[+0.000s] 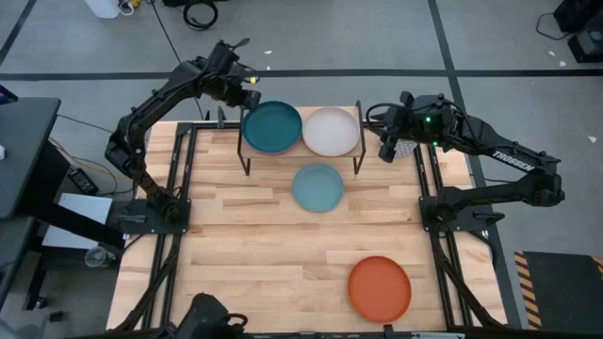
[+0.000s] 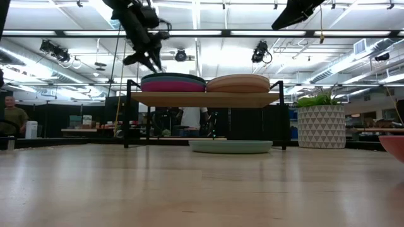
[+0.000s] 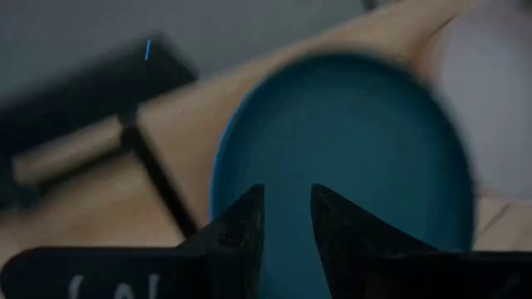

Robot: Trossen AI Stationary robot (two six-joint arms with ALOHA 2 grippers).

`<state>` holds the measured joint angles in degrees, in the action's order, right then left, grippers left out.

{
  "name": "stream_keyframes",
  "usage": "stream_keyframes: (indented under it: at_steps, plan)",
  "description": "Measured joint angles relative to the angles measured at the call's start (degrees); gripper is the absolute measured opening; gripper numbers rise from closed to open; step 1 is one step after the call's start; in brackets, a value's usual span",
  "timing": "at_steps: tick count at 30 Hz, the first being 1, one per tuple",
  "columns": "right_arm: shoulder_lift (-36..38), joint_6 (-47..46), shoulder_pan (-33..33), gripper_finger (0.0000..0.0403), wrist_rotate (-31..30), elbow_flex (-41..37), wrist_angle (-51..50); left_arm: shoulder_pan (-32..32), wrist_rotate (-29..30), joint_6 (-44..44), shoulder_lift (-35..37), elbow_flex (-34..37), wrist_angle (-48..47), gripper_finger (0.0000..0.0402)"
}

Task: Place and stack plates onto a shelf
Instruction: Stack the light blue plate on top of the gray plate on the shelf

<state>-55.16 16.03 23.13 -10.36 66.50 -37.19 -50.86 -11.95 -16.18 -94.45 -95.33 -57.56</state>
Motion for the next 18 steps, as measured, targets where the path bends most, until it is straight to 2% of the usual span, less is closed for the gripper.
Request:
stream_keyframes:
  at_steps: [4,8,12,18]
  plan:
    - [0.0,0.0,0.0,0.0146,4.9,0.0,-0.3,1.1,-0.1,3.6,2.1,0.0,7.9,0.0107]
    - [-0.6,0.0,0.0,0.0146,12.3,0.0,-0.7,2.5,-2.5,-0.4,3.1,0.0,11.5,0.0107]
    - [-2.0,-1.6,0.0,0.0146,14.9,0.0,-1.0,4.7,-5.9,-1.3,5.0,0.0,18.4,0.0107]
    - [-4.0,-2.8,-0.4,0.0146,20.4,0.0,-2.2,15.2,1.7,5.8,10.1,-0.1,23.9,0.0107]
